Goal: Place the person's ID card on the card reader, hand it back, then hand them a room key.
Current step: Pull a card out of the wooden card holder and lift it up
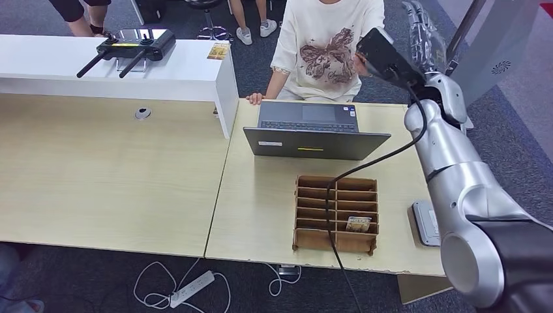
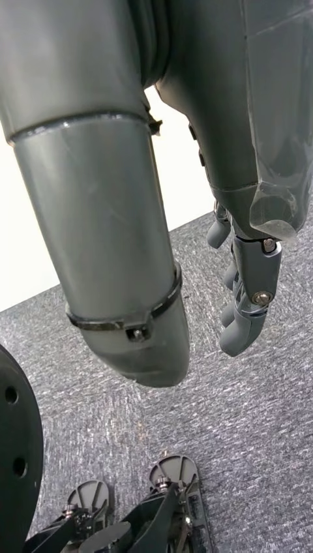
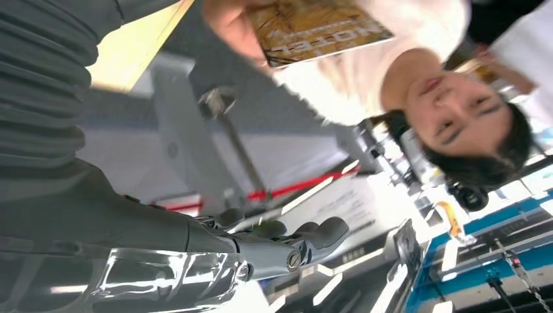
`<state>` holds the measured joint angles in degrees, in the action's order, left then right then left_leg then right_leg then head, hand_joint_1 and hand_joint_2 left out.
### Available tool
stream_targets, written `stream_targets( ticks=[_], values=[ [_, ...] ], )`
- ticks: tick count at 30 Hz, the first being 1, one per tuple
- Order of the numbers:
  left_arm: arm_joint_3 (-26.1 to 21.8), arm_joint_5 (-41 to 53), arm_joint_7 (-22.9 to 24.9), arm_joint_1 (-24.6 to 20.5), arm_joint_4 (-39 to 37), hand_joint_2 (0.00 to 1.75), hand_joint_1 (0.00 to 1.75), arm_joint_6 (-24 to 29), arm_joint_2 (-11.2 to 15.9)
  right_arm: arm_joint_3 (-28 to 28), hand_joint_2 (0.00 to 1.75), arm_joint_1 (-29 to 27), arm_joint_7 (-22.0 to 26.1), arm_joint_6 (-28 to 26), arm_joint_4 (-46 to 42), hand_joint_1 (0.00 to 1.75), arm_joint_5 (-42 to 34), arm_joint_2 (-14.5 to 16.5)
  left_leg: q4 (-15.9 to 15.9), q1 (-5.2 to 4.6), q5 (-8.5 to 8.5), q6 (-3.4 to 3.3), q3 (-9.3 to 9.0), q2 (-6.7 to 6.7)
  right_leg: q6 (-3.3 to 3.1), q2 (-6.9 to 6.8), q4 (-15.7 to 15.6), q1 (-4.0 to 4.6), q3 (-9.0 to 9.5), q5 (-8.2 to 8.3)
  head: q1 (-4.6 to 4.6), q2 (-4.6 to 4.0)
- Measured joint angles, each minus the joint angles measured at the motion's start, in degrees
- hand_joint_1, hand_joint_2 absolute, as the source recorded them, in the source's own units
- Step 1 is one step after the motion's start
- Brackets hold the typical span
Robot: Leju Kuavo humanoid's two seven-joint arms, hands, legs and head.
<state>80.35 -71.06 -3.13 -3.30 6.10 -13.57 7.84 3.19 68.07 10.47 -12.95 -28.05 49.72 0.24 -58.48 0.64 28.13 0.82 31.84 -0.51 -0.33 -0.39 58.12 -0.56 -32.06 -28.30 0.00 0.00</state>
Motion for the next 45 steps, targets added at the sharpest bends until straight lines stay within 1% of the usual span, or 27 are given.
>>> stream_targets(
  ticks=[4, 7, 9, 16, 18, 22, 26, 31, 38, 41, 45],
  values=[
    [0.02, -0.58, -0.39, 0.07, 0.00, 0.00, 0.00, 0.16, -0.11, -4.15, 1.75, -2.20, 5.56, 4.33, -2.78, 0.00, -13.50, 0.19, 0.00, 0.00, 0.00, 0.00, 0.00, -0.01, 0.00, -0.03, 0.00, 0.00, 0.00, 0.00, 0.00, 0.00],
    [0.02, -0.95, -0.61, 0.14, 0.00, 0.00, 0.00, 0.19, -0.18, -5.42, 1.75, -4.16, 7.53, 6.58, -5.31, 0.00, -21.79, -0.10, 0.00, 0.00, 0.00, 0.00, 0.00, 0.00, 0.00, 0.00, 0.00, 0.00, -0.01, 0.00, 0.01, 0.00],
    [0.02, -1.06, -0.69, 0.18, 0.00, 0.00, 0.00, 0.20, -0.19, -5.65, 1.75, -5.16, 7.79, 7.09, -6.59, 0.00, -23.93, -0.39, 0.00, 0.00, 0.00, 0.00, 0.00, 0.01, 0.00, 0.01, 0.00, 0.00, -0.01, 0.00, 0.01, 0.00],
    [0.02, -1.23, -0.91, 0.19, 0.00, 0.00, 0.00, 0.21, -0.21, -5.80, 1.75, -6.50, 8.08, 7.84, -8.86, 0.00, -25.82, -0.87, 0.00, 0.00, 0.00, 0.00, -0.01, 0.01, 0.00, 0.02, 0.00, 0.00, -0.03, 0.00, -0.01, 0.00],
    [0.01, -1.45, -1.02, 0.23, 0.00, 0.00, 0.00, 0.21, -0.22, -5.86, 1.75, -7.05, 8.33, 9.32, -9.71, 0.00, -29.71, -1.23, 0.00, 0.01, 0.00, 0.00, -0.01, 0.01, 0.00, 0.01, 0.00, 0.01, -0.03, 0.00, 0.00, 0.00],
    [-0.01, -1.80, -1.57, 0.56, 0.00, 0.00, 0.00, 0.12, -0.23, -5.78, 1.75, -9.90, 6.54, 15.38, -13.35, 0.00, -43.46, -2.65, 0.00, 0.00, 0.00, 0.00, 0.01, -0.02, 0.00, -0.02, -0.01, 0.00, -0.03, 0.00, 0.00, 0.00],
    [-0.04, -2.36, -1.76, 1.06, 0.00, 0.00, 0.00, 0.05, -0.23, -4.03, 1.75, -13.76, 5.68, 18.54, -17.90, 0.00, -53.09, -4.95, 0.00, 0.00, 0.01, -0.01, 0.06, -0.05, 0.00, -0.06, -0.03, 0.00, -0.03, 0.00, 0.01, 0.00],
    [-0.13, -3.11, -2.18, 1.23, 0.00, 0.00, 0.00, -0.09, -0.23, -0.74, 1.75, -19.52, 5.71, 21.38, -24.82, 0.00, -60.73, -8.14, 0.00, -0.01, 0.03, -0.01, 0.05, -0.02, 0.00, -0.04, -0.05, -0.01, -0.06, 0.00, 0.00, 0.00],
    [-0.41, -3.73, -2.56, 1.82, 0.00, 0.00, 0.00, -0.22, -0.26, 0.59, 1.75, -27.05, 6.45, 24.47, -33.97, 0.00, -66.37, -14.29, -0.01, 0.00, 0.03, -0.01, 0.09, -0.10, 0.00, -0.12, -0.05, 0.00, -0.07, -0.01, 0.00, 0.00],
    [-0.61, -4.03, -2.74, 2.00, 0.00, 0.00, 0.00, -0.22, -0.26, 0.59, 1.75, -29.58, 6.42, 25.26, -36.96, 0.00, -67.69, -17.16, -0.01, -0.01, 0.04, -0.01, 0.10, -0.08, 0.00, -0.10, -0.06, -0.01, -0.07, -0.01, 0.01, 0.00],
    [-1.14, -4.48, -2.84, 2.17, 0.00, 0.00, 0.00, -0.22, -0.26, 0.58, 1.75, -32.16, 6.16, 25.40, -39.90, 0.00, -68.63, -20.15, -0.01, -0.01, 0.04, -0.01, 0.11, -0.09, 0.00, -0.10, -0.06, -0.01, -0.08, 0.00, 0.00, 0.00]
  ],
)
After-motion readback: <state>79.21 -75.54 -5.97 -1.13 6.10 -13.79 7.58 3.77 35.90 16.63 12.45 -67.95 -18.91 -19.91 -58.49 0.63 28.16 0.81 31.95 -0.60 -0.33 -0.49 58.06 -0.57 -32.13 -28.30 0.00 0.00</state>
